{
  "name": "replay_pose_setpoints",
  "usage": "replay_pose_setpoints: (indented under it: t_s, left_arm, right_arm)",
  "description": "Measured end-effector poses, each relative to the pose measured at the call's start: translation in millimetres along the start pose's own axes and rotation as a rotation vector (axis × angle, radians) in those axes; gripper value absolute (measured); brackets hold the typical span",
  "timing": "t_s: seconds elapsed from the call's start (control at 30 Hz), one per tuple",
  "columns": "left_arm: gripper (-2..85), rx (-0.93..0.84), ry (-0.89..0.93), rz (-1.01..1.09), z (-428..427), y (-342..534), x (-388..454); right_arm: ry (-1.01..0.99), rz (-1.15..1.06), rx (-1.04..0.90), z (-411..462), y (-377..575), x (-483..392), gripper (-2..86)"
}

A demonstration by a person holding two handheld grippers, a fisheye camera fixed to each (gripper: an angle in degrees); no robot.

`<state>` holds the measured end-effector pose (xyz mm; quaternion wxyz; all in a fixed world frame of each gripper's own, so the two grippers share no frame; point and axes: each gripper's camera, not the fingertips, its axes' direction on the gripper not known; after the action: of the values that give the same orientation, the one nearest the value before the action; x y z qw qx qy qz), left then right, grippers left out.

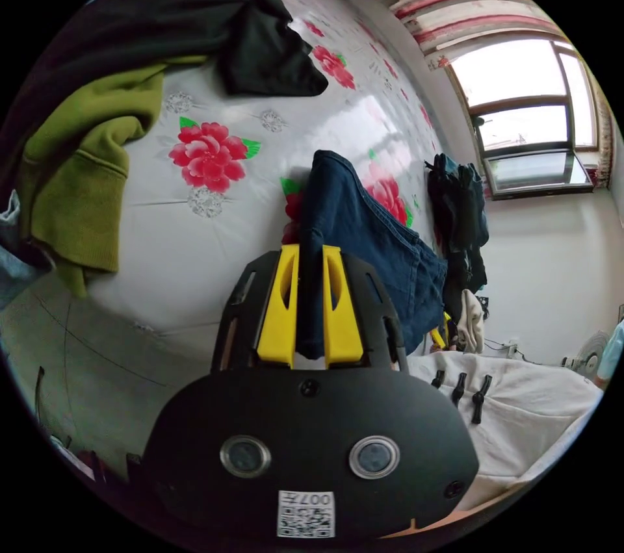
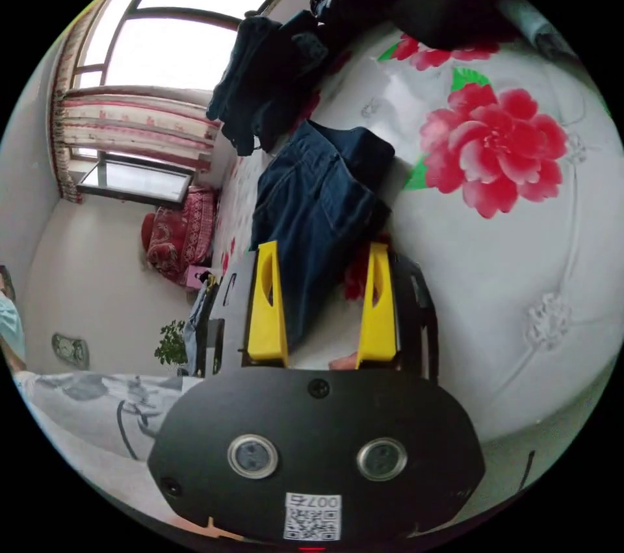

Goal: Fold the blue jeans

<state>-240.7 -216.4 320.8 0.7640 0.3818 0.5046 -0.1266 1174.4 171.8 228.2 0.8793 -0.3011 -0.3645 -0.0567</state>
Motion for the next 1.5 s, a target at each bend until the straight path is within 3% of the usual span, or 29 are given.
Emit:
replay_pose_setpoints:
  t_s: [0.2, 0.33, 0.47, 0.63, 0.73, 0.8, 0.9, 0.93, 1.2, 1.37, 1.5]
  left_arm:
    - [6.9, 0.077, 0.064, -0.002, -27, 10, -20]
    - [10.5, -0.022, 0.054, 0.117, -25, 25, -16]
    - [9.9, -0.156, -0.147, 0.208, -16, 39, -7]
    - [9.4, -0.133, -0.022, 0.131, -22, 34, -39]
    - [9.2, -0.103, 0.032, 0.115, -27, 37, -53]
    - [8.9, -0.073, 0.087, 0.092, -32, 39, -65]
    - [6.3, -0.012, 0.172, 0.038, -48, 45, -91]
    - [7.1, -0.002, 0.157, 0.018, -56, 50, -101]
    - [10.7, 0.150, 0.321, -0.019, -109, 57, -153]
    - [14.4, -0.083, 0.378, 0.106, -61, 6, -132]
    - [10.3, -0.229, 0.346, 0.126, -20, -17, -117]
  right_arm:
    - [-0.062, 0.112, -0.018, 29, -40, -4, 4.6]
    - [-0.127, -0.064, -0.009, 20, -53, -59, 3.2]
    - [-0.089, -0.471, -0.052, 21, -50, -179, 3.5]
    - [-0.054, -1.059, -0.190, 59, 20, -328, 5.3]
    - [-0.136, -1.346, -0.391, 107, 95, -382, 7.0]
    - [-0.223, -1.419, -0.694, 164, 147, -389, 8.0]
    - [-0.236, -1.357, -1.101, 223, 180, -372, 8.7]
    - [-0.247, -1.324, -1.138, 228, 179, -368, 8.8]
    - [-0.116, -0.656, -0.780, 202, 51, -262, 11.1]
    - [-0.139, -0.406, -0.787, 206, 39, -211, 11.6]
    - [-0.141, -0.354, -0.905, 243, 60, -200, 10.1]
